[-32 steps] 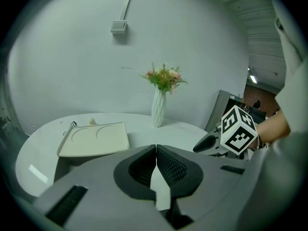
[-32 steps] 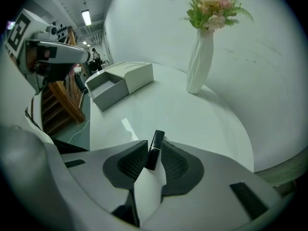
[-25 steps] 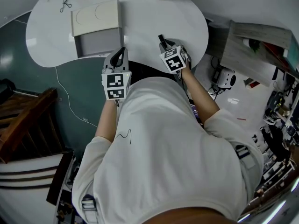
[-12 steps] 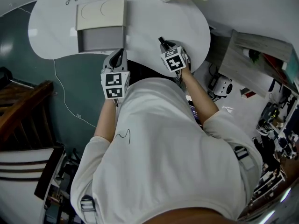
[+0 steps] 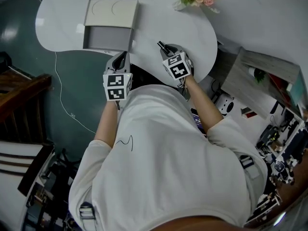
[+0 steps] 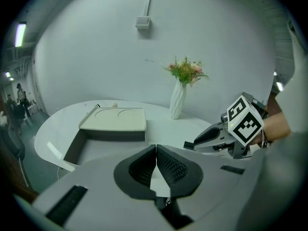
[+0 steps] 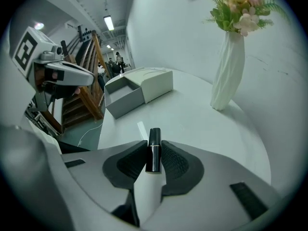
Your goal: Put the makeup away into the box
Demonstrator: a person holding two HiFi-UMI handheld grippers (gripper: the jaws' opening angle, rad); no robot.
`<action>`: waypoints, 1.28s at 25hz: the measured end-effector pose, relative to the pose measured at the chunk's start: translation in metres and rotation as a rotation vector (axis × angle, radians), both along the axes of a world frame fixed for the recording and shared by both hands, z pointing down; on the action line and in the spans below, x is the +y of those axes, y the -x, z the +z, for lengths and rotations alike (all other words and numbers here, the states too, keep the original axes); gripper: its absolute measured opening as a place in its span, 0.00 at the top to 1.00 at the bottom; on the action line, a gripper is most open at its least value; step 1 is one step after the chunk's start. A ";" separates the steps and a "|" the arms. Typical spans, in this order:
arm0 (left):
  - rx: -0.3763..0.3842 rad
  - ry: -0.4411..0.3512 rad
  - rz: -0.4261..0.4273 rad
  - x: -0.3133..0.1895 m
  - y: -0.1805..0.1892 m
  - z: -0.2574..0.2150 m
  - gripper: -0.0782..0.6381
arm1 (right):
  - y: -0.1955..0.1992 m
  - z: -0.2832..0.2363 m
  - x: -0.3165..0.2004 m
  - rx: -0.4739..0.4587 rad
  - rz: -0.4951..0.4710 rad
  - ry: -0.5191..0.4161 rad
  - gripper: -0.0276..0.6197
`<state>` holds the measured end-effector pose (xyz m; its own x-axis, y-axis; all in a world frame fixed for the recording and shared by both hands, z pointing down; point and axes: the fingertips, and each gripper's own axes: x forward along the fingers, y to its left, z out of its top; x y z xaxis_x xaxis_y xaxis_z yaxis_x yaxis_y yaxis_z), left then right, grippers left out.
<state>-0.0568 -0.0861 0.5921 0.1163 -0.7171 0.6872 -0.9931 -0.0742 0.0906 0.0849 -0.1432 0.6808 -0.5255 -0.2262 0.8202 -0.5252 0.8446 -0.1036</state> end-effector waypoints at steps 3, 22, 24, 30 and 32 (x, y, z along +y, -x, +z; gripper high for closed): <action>-0.020 -0.004 -0.002 -0.004 0.001 -0.002 0.86 | 0.011 -0.007 -0.007 -0.040 -0.021 -0.021 0.82; 0.029 -0.053 0.011 -0.009 0.084 -0.006 0.86 | 0.116 -0.074 -0.001 -0.179 -0.094 -0.132 0.82; 0.031 -0.060 0.000 -0.008 0.095 -0.007 0.86 | 0.129 -0.079 0.001 -0.176 -0.112 -0.135 0.82; 0.048 -0.067 -0.065 0.004 0.132 -0.001 0.86 | 0.166 -0.085 0.008 -0.162 -0.174 -0.137 0.82; 0.054 -0.067 -0.087 0.009 0.143 0.001 0.86 | 0.179 -0.085 0.010 -0.155 -0.199 -0.135 0.82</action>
